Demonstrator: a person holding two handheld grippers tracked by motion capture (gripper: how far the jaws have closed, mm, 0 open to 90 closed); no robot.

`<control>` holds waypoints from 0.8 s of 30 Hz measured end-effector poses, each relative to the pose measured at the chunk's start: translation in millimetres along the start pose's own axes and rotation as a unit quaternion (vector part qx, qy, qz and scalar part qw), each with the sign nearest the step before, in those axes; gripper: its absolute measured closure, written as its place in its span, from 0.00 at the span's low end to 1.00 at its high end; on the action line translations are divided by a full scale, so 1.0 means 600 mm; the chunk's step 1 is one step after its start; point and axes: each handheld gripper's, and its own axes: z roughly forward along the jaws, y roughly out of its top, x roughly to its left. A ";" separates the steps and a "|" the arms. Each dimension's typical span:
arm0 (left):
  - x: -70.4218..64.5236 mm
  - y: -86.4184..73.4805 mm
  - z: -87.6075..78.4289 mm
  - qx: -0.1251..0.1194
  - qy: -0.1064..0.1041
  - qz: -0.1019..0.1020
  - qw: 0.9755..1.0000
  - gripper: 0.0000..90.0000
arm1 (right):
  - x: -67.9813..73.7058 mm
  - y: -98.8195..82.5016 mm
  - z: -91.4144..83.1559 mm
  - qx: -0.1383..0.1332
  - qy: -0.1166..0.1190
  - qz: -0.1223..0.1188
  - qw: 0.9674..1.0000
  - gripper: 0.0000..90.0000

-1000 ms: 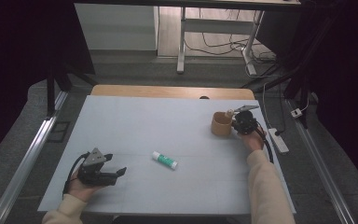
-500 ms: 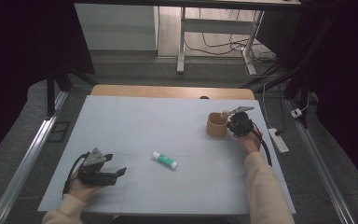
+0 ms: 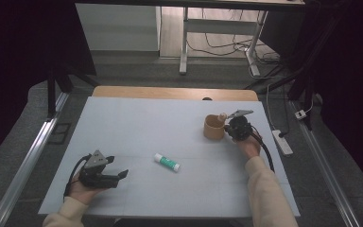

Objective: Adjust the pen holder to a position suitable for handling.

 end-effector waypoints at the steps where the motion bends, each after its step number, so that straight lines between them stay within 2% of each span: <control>1: 0.000 0.000 0.000 0.000 0.000 0.000 1.000 0.23 | 0.003 0.001 0.000 0.000 0.002 -0.002 1.000 0.99; 6: 0.000 0.000 0.001 0.001 -0.001 0.001 1.000 0.23 | 0.016 0.003 -0.001 -0.003 0.010 -0.012 1.000 0.99; 12: 0.001 0.000 0.002 0.001 -0.001 0.000 1.000 0.23 | 0.027 0.004 -0.001 -0.007 0.019 -0.013 1.000 0.99; 14: 0.001 0.000 0.002 0.002 -0.001 0.000 1.000 0.23 | 0.033 0.006 0.001 -0.011 0.031 -0.020 0.999 0.99; 20: 0.000 0.000 0.003 0.003 -0.004 0.002 1.000 0.23 | 0.046 0.013 0.005 -0.011 0.040 -0.028 0.999 0.99; 24: 0.000 0.001 0.006 0.005 -0.005 0.005 1.000 0.23 | 0.054 0.017 0.008 -0.010 0.039 -0.034 0.999 0.99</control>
